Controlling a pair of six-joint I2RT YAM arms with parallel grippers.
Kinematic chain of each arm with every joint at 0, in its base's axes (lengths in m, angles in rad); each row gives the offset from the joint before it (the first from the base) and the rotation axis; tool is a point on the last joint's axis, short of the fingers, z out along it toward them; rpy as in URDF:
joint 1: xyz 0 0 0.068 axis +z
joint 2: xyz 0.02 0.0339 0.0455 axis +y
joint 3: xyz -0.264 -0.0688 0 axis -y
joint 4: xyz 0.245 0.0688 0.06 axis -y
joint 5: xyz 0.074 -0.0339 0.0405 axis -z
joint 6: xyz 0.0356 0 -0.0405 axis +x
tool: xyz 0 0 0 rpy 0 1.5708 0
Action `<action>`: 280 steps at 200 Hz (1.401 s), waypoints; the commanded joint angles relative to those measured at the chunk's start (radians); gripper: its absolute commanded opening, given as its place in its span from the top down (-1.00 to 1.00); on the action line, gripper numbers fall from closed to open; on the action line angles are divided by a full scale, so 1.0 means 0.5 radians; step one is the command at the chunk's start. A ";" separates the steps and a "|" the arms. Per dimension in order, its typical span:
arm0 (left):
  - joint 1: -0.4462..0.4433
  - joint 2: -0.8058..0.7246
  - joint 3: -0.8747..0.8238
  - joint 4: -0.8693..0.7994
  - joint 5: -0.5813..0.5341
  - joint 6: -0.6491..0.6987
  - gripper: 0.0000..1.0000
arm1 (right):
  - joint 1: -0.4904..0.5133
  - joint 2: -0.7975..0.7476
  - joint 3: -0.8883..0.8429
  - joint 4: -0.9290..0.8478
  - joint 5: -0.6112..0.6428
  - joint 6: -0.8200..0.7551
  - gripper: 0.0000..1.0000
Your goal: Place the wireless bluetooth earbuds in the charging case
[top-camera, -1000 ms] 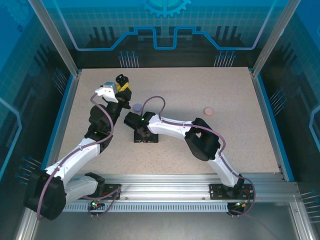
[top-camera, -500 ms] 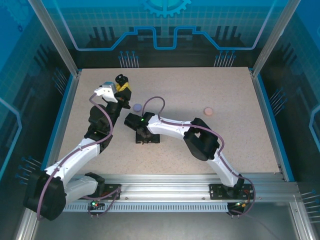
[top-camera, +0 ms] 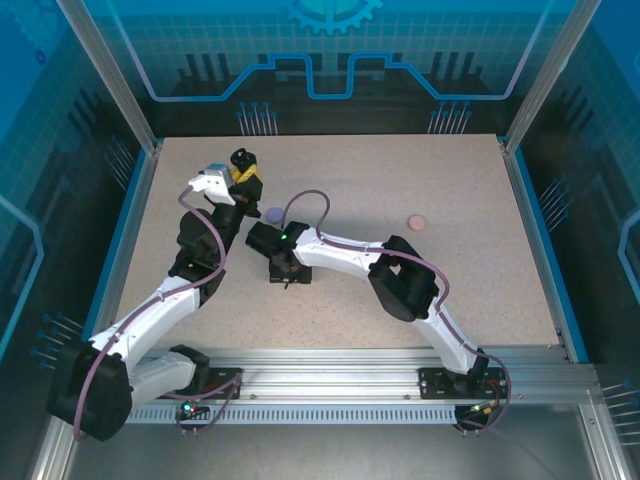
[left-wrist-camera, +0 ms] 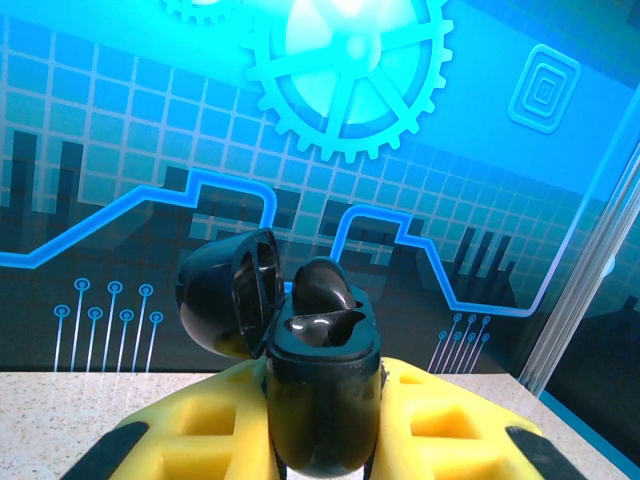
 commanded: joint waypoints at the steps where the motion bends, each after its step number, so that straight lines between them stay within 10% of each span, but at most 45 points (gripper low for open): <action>1: 0.017 -0.030 0.012 0.042 0.029 -0.050 1.00 | -0.003 0.071 0.058 -0.060 -0.031 0.069 -0.01; 280: 0.017 -0.025 0.006 0.059 0.054 -0.051 1.00 | 0.007 0.137 0.118 -0.070 -0.042 -0.065 0.59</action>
